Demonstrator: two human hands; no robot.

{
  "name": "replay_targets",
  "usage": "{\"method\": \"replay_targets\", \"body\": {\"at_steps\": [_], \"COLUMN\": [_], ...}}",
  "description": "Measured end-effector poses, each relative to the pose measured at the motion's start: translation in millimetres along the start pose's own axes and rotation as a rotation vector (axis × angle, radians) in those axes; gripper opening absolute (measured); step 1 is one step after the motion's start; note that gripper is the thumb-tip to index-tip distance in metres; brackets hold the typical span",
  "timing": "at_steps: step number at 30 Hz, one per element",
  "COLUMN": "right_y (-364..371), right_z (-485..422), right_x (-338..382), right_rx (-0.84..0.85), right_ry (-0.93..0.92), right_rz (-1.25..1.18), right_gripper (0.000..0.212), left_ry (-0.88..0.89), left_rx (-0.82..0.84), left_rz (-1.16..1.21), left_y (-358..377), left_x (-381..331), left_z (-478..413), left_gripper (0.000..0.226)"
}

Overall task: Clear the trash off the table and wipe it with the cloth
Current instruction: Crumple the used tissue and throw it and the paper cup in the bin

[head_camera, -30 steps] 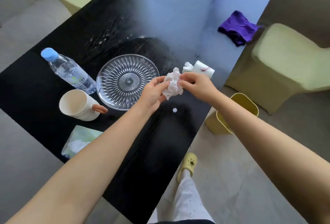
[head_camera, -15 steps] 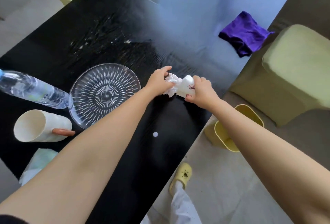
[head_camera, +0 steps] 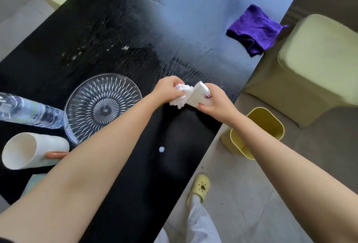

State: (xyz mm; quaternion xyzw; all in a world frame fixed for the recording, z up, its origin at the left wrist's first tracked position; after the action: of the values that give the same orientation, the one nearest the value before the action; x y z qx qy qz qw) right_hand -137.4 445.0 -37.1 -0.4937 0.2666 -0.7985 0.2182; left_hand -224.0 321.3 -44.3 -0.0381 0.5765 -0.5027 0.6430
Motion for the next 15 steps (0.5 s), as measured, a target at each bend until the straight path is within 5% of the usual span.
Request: {"method": "replay_targets", "body": {"at_steps": [5, 12, 15], "right_y": [-11, -24, -29], "right_z": [18, 36, 43], "right_x": [-5, -16, -28], "right_rx": [0.049, -0.005, -0.022], "right_ry": [0.028, 0.040, 0.061], "right_rz": [-0.202, -0.427, -0.457], "right_gripper": [0.058, 0.057, 0.056], "left_ry": [0.110, 0.317, 0.430], "left_rx": [-0.043, -0.064, 0.035], "left_rz": [0.260, 0.040, -0.042], "left_y": [-9, 2, 19], "left_x": [-38, -83, -101], "left_z": [12, 25, 28], "left_gripper": [0.032, 0.018, 0.032]}}
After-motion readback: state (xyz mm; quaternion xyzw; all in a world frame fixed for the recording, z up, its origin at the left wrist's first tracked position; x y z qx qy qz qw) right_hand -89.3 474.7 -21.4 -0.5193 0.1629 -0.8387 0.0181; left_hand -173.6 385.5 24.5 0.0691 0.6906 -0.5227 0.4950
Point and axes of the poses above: each hand's wrist, its own z-axis away from the middle knuckle, its own y-axis out of the palm, x = y × z, the point moved 10 cm from there along -z, towards the middle knuckle, and after that the axes turned 10 degrees about y, right-handed, at the moved point
